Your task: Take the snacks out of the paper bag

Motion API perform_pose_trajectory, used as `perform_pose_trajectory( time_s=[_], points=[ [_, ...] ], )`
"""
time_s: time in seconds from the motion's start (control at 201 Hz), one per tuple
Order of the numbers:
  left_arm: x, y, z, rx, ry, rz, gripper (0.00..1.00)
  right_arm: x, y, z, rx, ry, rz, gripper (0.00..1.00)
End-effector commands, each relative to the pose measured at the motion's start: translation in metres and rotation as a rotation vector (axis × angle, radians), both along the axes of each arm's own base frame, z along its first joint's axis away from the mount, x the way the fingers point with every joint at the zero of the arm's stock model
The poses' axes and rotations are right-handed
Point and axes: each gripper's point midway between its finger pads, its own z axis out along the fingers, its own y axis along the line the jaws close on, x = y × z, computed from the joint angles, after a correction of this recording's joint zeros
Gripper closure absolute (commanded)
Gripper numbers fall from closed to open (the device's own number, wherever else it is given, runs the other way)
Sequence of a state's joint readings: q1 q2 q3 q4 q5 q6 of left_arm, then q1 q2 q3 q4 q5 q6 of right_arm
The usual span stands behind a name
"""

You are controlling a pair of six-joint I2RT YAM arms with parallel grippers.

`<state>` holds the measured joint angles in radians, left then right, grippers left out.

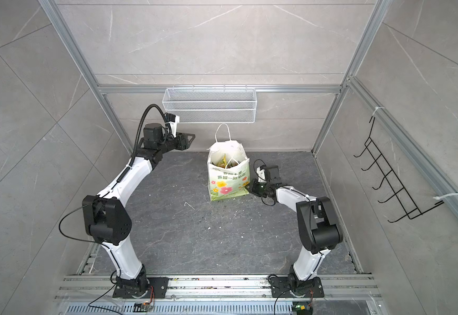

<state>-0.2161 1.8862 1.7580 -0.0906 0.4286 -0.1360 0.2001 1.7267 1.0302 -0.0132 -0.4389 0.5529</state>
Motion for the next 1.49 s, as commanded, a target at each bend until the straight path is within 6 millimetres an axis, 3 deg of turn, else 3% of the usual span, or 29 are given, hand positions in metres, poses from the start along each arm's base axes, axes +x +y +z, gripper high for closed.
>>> perform_pose_trajectory(
  time_s=[0.0,0.105,0.189,0.358,0.443,0.657,0.772,1.07,1.309,1.488],
  points=[
    [-0.007,-0.029,-0.022,0.015,0.077,-0.149,0.36,0.014,-0.040,0.031,-0.024,-0.068,-0.150,0.73],
    [-0.009,-0.043,-0.028,0.046,0.098,-0.188,0.36,0.022,-0.056,0.044,-0.048,-0.091,-0.185,0.71],
    [-0.013,-0.051,-0.029,0.047,0.091,-0.214,0.36,0.036,-0.061,0.040,-0.085,-0.071,-0.182,0.71],
    [-0.016,-0.051,-0.035,0.050,0.091,-0.198,0.33,0.074,-0.037,0.021,-0.036,-0.038,-0.088,0.81],
    [-0.014,-0.048,-0.033,0.058,0.077,-0.178,0.33,0.088,-0.025,0.009,-0.016,-0.036,-0.060,0.81],
    [-0.009,-0.059,-0.021,0.023,0.080,-0.236,0.25,0.106,0.012,-0.006,0.042,-0.061,0.068,0.81],
    [-0.012,-0.067,-0.021,0.027,0.085,-0.296,0.25,0.101,0.025,-0.010,0.078,-0.068,0.115,0.81],
    [-0.012,-0.070,-0.039,0.129,0.084,-0.375,0.25,0.058,0.049,-0.006,0.114,-0.096,0.206,0.79],
    [-0.003,-0.078,-0.049,0.172,0.058,-0.448,0.29,0.048,0.048,0.010,0.112,-0.125,0.197,0.78],
    [-0.008,-0.096,-0.042,0.193,0.000,-0.530,0.30,0.046,0.042,0.025,0.076,-0.141,0.179,0.77]
  ],
)
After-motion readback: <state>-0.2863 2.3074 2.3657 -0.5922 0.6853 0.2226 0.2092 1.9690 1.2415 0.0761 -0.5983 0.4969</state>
